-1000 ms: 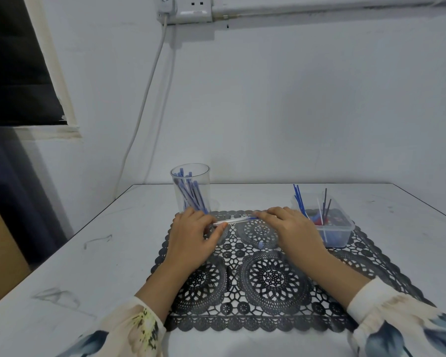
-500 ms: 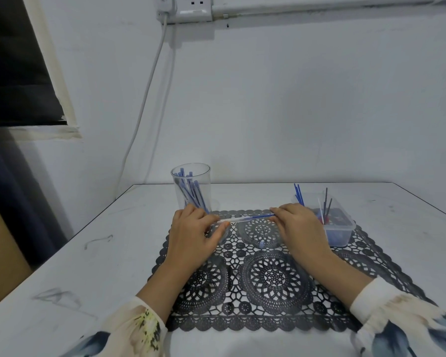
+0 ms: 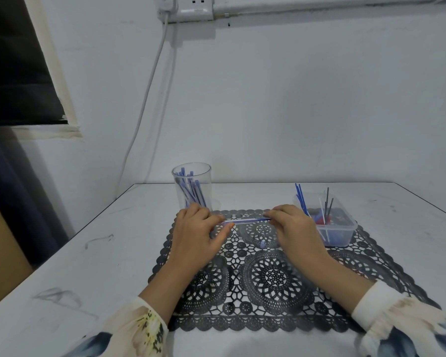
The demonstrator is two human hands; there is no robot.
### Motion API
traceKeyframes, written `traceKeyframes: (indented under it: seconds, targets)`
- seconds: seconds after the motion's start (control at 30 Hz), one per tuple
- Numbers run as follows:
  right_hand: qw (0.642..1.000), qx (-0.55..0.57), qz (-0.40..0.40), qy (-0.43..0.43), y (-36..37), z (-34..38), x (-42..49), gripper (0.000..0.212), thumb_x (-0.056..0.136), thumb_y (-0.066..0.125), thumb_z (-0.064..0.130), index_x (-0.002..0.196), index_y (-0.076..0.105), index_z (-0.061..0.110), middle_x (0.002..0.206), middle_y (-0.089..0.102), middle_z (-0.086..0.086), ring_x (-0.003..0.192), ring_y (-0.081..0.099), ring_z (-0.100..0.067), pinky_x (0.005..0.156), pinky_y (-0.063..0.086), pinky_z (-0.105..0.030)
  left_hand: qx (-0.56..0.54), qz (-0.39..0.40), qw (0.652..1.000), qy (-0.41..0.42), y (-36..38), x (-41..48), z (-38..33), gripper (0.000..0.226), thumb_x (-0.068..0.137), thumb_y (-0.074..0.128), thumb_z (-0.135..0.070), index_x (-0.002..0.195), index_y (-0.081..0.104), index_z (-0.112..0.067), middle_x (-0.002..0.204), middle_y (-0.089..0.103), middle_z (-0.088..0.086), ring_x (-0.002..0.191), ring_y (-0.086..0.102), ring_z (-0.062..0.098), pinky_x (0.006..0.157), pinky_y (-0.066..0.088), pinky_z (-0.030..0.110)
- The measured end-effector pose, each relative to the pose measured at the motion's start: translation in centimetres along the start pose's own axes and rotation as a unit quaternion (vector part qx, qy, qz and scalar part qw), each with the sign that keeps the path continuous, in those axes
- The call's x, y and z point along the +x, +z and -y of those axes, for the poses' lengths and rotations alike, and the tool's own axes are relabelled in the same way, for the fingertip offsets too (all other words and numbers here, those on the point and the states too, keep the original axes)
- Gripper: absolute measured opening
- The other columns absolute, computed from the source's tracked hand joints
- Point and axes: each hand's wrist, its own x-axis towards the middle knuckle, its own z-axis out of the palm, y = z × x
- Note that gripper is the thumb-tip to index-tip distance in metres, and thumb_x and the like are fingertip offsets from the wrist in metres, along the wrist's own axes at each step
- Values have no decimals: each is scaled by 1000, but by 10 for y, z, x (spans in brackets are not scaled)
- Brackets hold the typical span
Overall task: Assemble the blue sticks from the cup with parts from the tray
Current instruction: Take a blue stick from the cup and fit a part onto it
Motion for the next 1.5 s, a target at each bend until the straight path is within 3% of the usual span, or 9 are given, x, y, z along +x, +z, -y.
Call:
traceKeyframes:
  seconds: [0.23,0.3,0.4,0.53,0.73,0.9,1.1,1.33,1.5]
  targets:
    - [996,73,25,53,-8,13,2,31,71,66,-15,92,73,7,86,69,-4,76,64,-18,74,56,-33,2,14,1000,2,1,0,-2,35,85,50,-49,86,72,-22,67,56,-11,76,44,11,70,38,31]
    - [983,130,30,124,-10,19,3,37,79,61,-12,104,70,13,93,67,1,85,62,-12,82,52,-22,2,18,1000,6,1,-1,-4,35,85,50,-50,85,72,-22,68,55,-11,76,43,10,70,38,31]
    - [963,178,34,199,-12,26,4,48,80,58,-11,113,62,24,91,64,7,87,60,-3,74,44,-1,1,15,1000,-6,2,-2,-10,38,84,47,-52,83,72,-23,67,55,-12,75,40,8,70,35,29]
    - [948,225,39,222,-13,34,3,56,77,54,-15,109,56,31,92,62,8,90,59,0,79,47,-7,-2,24,999,-26,4,-3,-19,41,83,44,-55,82,71,-24,67,52,-14,75,38,7,71,35,31]
    - [945,238,57,218,-11,32,2,55,76,52,-15,108,58,28,95,62,9,93,59,1,82,46,-10,-29,32,998,-41,2,-3,-20,42,82,44,-55,85,71,-23,68,44,-18,77,38,8,74,31,30]
    - [943,245,102,202,-10,27,5,45,80,54,-11,108,62,23,104,63,8,97,58,1,79,42,-1,-43,50,996,-53,4,-4,-18,38,82,48,-54,89,71,-24,70,44,-19,80,38,7,77,30,29]
    - [963,165,103,188,-14,18,8,31,83,53,-3,93,67,23,89,64,12,80,54,8,72,40,-4,-44,46,994,-91,6,-4,-7,28,84,57,-49,88,71,-25,70,52,-15,80,41,9,75,31,29]
    - [962,52,255,86,-7,7,4,20,90,55,15,105,67,18,95,56,9,88,46,-2,84,38,-17,-22,67,988,-140,10,-4,3,32,85,52,-54,90,71,-28,75,55,-15,86,43,11,79,33,31]
    - [947,-7,318,33,-2,4,1,28,93,53,29,114,65,16,101,57,0,102,48,-13,88,40,-26,-21,73,987,-144,11,-4,2,30,85,53,-52,91,70,-29,76,55,-14,88,43,11,81,34,32]
